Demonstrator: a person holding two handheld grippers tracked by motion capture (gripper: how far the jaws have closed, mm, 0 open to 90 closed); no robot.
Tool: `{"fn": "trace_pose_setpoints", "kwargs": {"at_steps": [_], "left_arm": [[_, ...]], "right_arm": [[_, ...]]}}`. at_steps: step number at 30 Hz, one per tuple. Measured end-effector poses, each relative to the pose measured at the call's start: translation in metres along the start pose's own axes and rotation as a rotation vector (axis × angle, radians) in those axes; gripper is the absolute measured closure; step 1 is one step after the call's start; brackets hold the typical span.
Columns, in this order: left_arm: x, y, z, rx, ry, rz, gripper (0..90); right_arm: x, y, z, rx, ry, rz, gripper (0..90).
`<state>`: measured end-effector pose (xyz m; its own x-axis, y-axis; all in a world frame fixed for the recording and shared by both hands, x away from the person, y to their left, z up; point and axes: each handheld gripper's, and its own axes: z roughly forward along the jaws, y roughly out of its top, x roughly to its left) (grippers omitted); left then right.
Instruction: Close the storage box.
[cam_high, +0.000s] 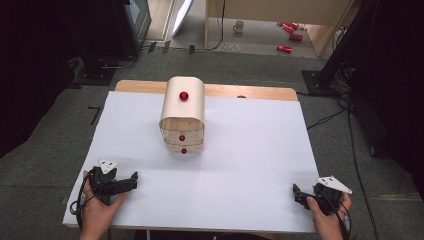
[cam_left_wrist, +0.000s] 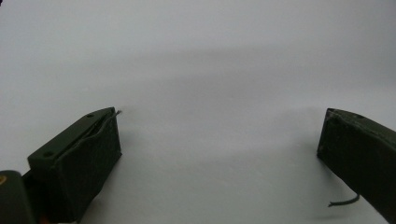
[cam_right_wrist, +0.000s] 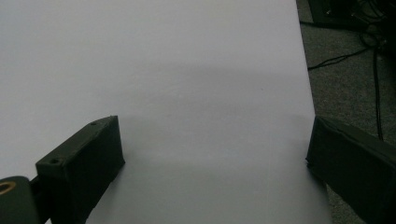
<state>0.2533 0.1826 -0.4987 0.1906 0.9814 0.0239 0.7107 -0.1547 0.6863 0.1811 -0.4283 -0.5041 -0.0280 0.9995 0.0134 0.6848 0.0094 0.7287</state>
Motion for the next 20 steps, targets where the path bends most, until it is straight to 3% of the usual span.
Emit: {"fn": "trace_pose_setpoints", "kwargs": {"at_steps": [20], "left_arm": [[-0.0001, 0.0000, 0.0002, -0.003, 0.000, -0.003, 0.0]], "right_arm": [[0.0004, 0.0002, -0.0001, 0.004, -0.005, 0.002, 3.1]]}}
